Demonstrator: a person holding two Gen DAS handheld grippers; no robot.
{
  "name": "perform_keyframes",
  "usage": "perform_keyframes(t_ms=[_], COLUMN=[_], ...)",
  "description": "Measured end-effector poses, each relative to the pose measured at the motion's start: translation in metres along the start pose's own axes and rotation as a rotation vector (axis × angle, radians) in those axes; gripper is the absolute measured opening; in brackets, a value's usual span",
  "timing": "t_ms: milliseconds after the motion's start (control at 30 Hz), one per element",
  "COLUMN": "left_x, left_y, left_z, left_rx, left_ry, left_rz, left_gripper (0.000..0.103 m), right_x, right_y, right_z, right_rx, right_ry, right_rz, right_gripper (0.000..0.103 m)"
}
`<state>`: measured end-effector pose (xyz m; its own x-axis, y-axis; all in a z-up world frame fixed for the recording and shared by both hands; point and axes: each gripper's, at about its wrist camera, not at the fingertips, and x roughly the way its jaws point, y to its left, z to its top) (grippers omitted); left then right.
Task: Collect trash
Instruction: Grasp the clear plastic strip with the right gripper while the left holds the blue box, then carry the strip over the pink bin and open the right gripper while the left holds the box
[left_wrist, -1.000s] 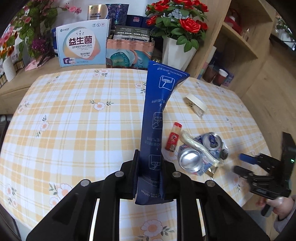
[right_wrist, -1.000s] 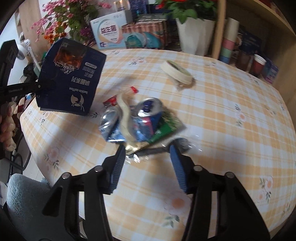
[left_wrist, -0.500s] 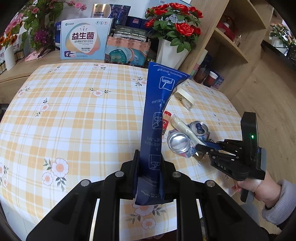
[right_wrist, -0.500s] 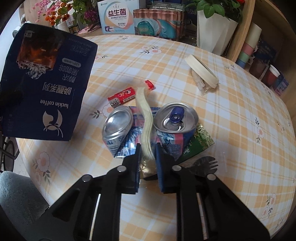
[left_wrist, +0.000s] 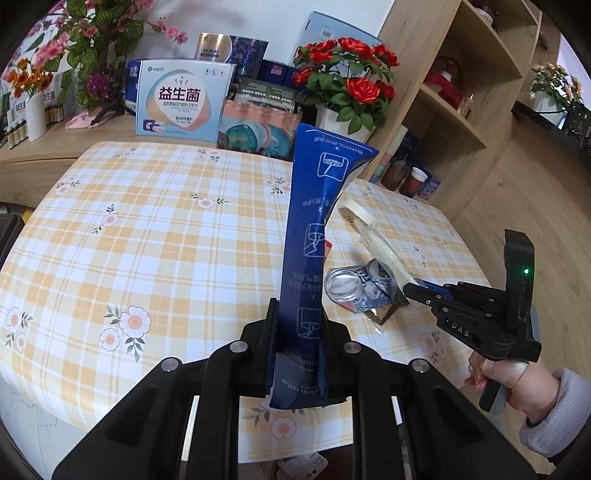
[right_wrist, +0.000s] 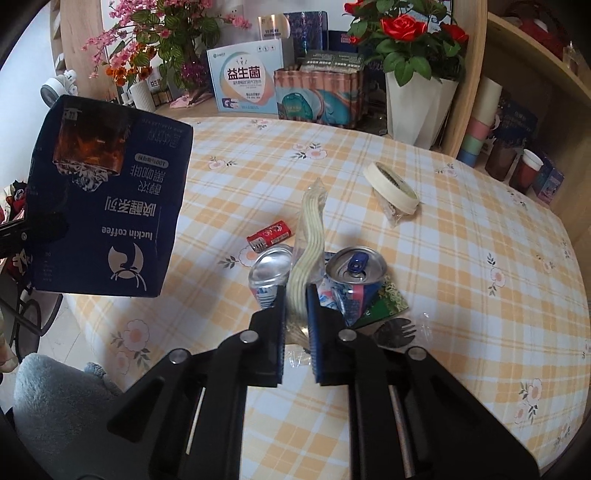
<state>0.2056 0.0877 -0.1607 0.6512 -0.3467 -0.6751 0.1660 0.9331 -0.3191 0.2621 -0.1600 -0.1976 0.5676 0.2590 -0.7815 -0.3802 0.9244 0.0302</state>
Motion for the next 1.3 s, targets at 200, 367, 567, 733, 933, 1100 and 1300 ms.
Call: perform_keyframes(t_ms=[200, 367, 567, 733, 933, 1100, 1300], left_x=[-0.020, -0.032, -0.049, -0.068, -0.090, -0.108, -0.121], left_y=[-0.009, -0.018, -0.030, -0.040, -0.048, -0.054, -0.060], left_z=[-0.008, -0.016, -0.029, -0.042, -0.062, -0.077, -0.092], left_rx=[0.018, 0.028, 0.035, 0.032, 0.026, 0.016, 0.010], left_ry=[-0.020, -0.021, -0.034, -0.050, -0.048, -0.054, -0.057], left_rz=[-0.001, -0.012, -0.029, -0.037, -0.032, -0.022, -0.018], left_gripper=[0.017, 0.017, 0.017, 0.017, 0.017, 0.017, 0.017], right_x=[-0.020, -0.045, -0.080, -0.103, -0.134, -0.151, -0.154], right_y=[0.005, 0.007, 0.009, 0.016, 0.020, 0.017, 0.018], right_z=[-0.010, -0.024, -0.042, -0.062, -0.092, -0.116, -0.153], right_rx=[-0.003, 0.001, 0.002, -0.005, 0.003, 0.021, 0.038], right_ry=[-0.009, -0.023, -0.049, -0.061, -0.080, -0.078, -0.025], right_rz=[-0.003, -0.007, -0.013, -0.001, 0.033, 0.059, 0.089], right_gripper=[0.014, 0.014, 0.014, 0.014, 0.014, 0.014, 0.014])
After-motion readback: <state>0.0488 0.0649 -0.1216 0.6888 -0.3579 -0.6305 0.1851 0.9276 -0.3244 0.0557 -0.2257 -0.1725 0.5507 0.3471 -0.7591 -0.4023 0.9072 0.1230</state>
